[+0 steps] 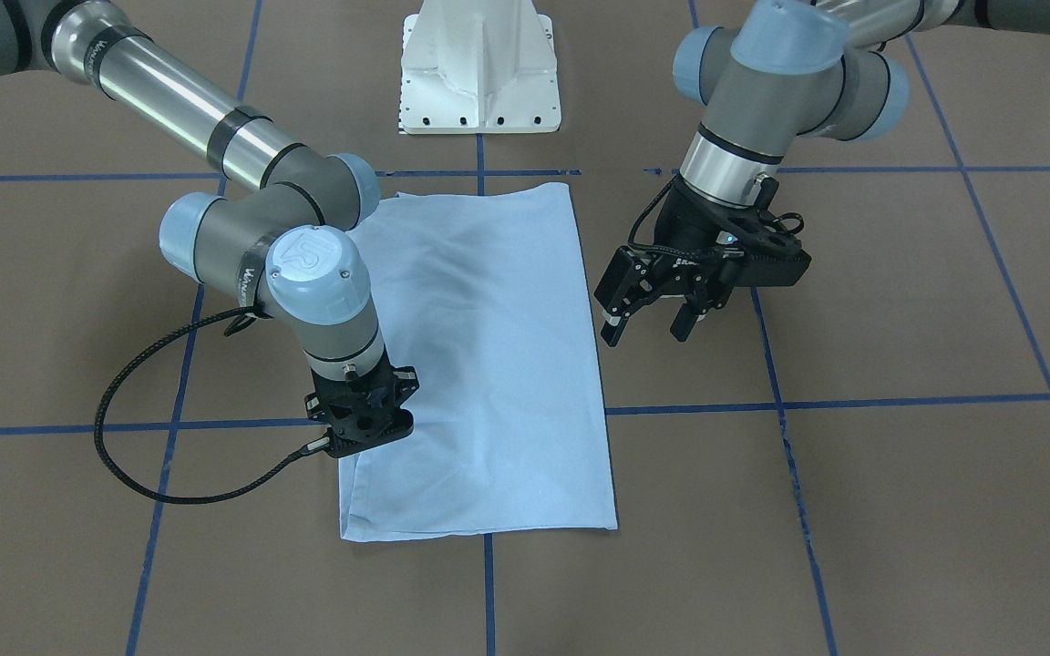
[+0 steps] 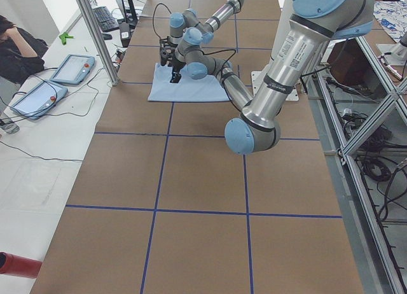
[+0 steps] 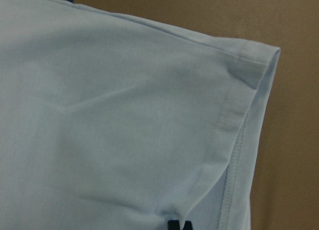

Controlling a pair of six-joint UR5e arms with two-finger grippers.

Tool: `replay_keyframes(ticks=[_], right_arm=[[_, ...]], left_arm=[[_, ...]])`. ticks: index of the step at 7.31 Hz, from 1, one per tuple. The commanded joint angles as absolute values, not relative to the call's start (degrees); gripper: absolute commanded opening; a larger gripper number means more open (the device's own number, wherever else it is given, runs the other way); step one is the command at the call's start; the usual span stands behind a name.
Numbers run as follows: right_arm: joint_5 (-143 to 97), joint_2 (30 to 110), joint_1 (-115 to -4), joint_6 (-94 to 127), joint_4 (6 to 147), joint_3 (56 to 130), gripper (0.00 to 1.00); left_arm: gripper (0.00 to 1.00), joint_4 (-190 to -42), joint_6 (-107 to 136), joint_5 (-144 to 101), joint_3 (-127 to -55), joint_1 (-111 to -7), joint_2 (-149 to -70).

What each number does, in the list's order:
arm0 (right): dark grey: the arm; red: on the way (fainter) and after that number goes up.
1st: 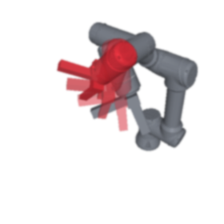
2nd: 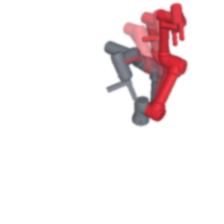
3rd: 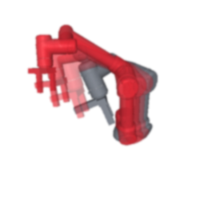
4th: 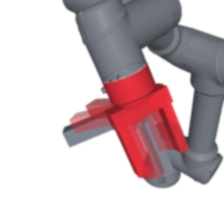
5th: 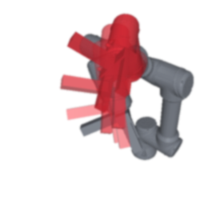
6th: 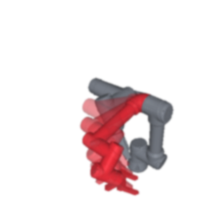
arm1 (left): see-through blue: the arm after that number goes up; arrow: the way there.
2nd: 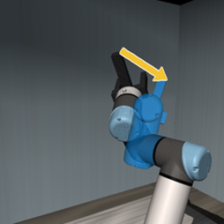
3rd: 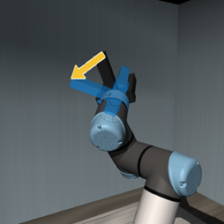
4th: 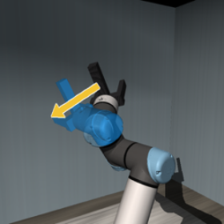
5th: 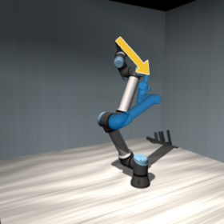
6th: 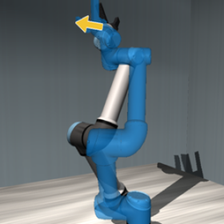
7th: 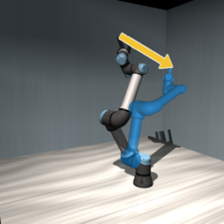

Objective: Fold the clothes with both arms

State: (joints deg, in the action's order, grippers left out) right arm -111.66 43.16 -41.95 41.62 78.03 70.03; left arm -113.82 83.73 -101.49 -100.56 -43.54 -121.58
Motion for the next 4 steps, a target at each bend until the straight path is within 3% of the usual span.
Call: replay_keyframes(ticks=[1,2,3,4], right_arm=[[-111.97,44.73,-42.71,38.51,77.78,70.05,0.01],[-111.97,44.82,-42.89,38.41,77.78,70.05,0.59],[-112.06,44.74,-43.50,38.41,77.78,70.05,1.00],[-112.50,44.48,-44.90,37.28,77.96,70.05,1.00]], left_arm=[[1.00,-113.82,83.76,-101.51,-100.55,-43.51,-121.64],[1.00,-113.82,83.76,-101.51,-100.46,-43.51,-121.55],[1.00,-113.82,83.67,-101.51,-100.37,-43.51,-121.55],[1.00,-113.82,83.67,-101.51,-100.28,-43.51,-121.55]])
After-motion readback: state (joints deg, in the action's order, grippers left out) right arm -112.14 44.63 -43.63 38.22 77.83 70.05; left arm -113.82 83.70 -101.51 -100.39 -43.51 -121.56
